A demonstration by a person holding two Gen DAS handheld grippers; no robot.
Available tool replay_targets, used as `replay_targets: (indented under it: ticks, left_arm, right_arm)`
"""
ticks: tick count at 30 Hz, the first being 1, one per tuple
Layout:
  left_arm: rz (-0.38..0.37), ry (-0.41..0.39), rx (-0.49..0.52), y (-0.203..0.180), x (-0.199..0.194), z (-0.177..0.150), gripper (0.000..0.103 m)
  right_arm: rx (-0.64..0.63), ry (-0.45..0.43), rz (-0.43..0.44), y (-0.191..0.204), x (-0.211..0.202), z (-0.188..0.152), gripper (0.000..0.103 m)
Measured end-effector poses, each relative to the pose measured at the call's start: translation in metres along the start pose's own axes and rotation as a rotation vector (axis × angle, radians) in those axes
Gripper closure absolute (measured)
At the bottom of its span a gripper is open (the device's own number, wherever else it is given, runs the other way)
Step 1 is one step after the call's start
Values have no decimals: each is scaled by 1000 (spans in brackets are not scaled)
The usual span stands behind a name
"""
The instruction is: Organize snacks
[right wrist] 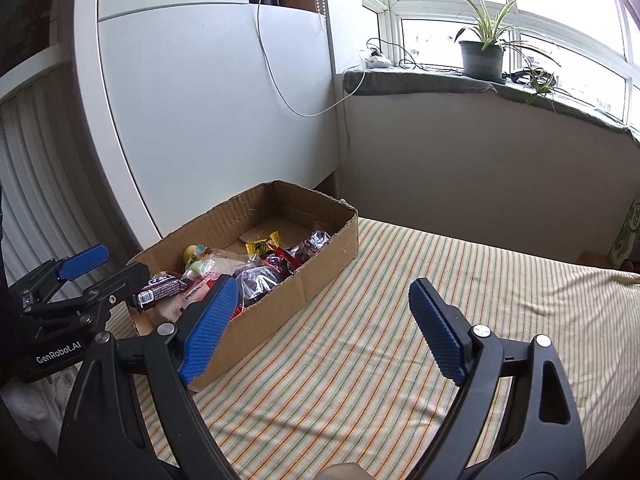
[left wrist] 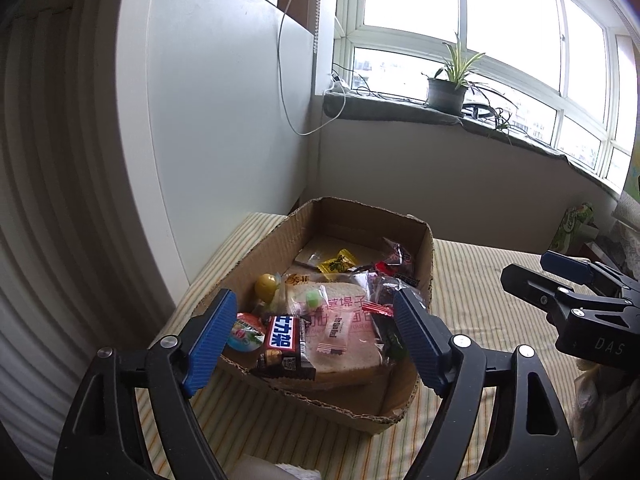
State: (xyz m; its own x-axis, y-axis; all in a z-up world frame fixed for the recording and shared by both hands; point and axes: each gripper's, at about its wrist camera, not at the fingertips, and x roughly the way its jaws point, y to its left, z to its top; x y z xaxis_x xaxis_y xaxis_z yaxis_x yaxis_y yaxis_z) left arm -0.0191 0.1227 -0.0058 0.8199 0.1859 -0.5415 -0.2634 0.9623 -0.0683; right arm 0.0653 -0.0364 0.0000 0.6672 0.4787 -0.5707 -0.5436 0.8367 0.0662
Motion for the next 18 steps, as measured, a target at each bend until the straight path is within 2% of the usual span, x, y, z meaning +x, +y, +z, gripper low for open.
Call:
replay_targets:
  ticks: [18]
  left_arm:
    - [2, 12, 6, -8, -3, -9, 23]
  right_arm:
    - [-22, 8, -19, 0, -2, -10, 13]
